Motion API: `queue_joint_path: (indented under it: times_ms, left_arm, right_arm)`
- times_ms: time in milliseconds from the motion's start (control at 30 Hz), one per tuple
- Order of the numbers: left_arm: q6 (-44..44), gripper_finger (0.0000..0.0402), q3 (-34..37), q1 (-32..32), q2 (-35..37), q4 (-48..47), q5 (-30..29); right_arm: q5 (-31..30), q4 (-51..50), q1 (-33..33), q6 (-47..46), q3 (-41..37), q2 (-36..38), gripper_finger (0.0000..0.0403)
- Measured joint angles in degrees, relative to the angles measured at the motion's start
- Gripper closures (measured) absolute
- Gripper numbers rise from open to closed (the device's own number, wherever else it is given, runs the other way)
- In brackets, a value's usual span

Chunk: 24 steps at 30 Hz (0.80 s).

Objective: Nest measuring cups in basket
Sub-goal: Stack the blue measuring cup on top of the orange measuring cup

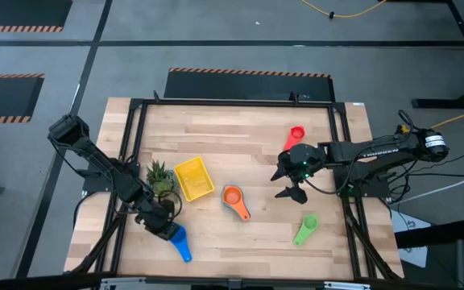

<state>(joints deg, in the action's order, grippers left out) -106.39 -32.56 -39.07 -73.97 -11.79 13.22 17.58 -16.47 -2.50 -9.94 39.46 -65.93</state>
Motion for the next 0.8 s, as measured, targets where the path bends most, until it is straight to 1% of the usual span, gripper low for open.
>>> queue_joint_path:
  times_ms: [133,333,467,667,800]
  left_arm:
    - [-0.1,0.0297,0.0,0.1,0.0,-2.4,-3.5]
    - [0.0,0.0296,0.0,0.1,0.0,-2.7,-7.9]
    - [0.0,0.0296,0.0,0.1,-1.0,-2.8,-8.2]
    - [0.0,0.0296,0.0,0.1,-5.4,-1.8,-7.2]
    - [0.0,0.0298,0.0,0.1,-7.1,-1.7,-7.2]
  right_arm:
    - [0.0,0.0,0.0,0.0,0.0,0.0,0.0065]
    - [0.0,0.0,0.0,0.0,0.0,0.0,0.0065]
    - [0.0,0.0,0.0,0.0,0.0,0.0,0.0065]
    - [0.0,-0.1,0.0,0.0,0.0,0.0,0.0065]
    - [0.0,-0.1,0.0,-0.3,0.0,0.0,0.0065]
